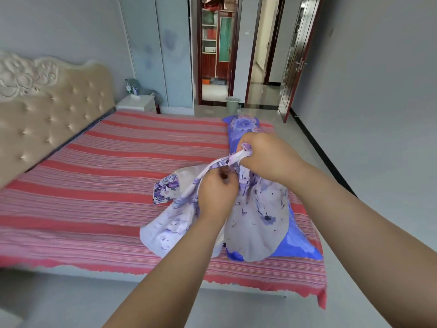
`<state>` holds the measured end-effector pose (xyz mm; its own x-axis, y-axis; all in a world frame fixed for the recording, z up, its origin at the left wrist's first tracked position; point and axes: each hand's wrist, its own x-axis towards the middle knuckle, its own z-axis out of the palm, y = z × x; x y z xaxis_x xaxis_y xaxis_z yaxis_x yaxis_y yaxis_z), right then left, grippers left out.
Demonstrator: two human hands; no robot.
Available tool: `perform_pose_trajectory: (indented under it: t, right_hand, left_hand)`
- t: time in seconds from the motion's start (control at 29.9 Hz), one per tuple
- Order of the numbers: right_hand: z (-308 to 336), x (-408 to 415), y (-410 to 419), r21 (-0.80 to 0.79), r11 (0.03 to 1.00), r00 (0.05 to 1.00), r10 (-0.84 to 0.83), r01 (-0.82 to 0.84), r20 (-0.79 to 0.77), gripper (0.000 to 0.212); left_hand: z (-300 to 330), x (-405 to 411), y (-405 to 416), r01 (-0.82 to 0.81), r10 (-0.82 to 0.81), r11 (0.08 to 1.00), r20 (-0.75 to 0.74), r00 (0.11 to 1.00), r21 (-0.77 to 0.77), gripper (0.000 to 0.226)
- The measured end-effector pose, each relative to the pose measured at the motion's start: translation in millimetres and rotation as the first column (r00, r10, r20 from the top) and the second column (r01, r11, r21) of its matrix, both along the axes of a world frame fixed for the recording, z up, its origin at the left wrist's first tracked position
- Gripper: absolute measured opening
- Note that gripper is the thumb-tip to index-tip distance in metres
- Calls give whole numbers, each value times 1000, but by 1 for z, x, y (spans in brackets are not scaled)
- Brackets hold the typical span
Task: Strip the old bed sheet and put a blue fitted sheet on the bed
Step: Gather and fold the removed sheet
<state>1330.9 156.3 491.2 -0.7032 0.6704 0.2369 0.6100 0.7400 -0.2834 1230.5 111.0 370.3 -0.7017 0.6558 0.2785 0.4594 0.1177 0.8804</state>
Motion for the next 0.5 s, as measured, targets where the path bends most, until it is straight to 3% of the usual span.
perform_pose_trajectory:
  t: [0.13, 0.2, 0.3, 0.37, 0.5]
  right_hand:
    - [-2, 9, -4, 5, 1000, 1000, 10, -10, -9, 17]
    - [-5, 16, -4, -4, 999, 999, 35, -35, -22, 15]
    - [-14, 24, -7, -13, 997, 997, 71, -71, -22, 12]
    - [-22, 31, -7, -25, 997, 997, 70, -71, -33, 13]
    - [-38, 49, 10, -98, 995, 989, -46, 33, -138, 6]
  left_hand:
    - [2, 22, -3, 177, -172, 983, 102, 980, -47, 26]
    - [3, 26, -3, 94, -86, 992, 87, 992, -88, 26]
    - [4, 23, -4, 10, -23, 974, -53, 998, -228, 23]
    - [1, 16, -6, -26, 19, 969, -30, 999, -245, 19]
    - [-23, 3, -26, -125, 112, 952, -63, 992, -278, 19]
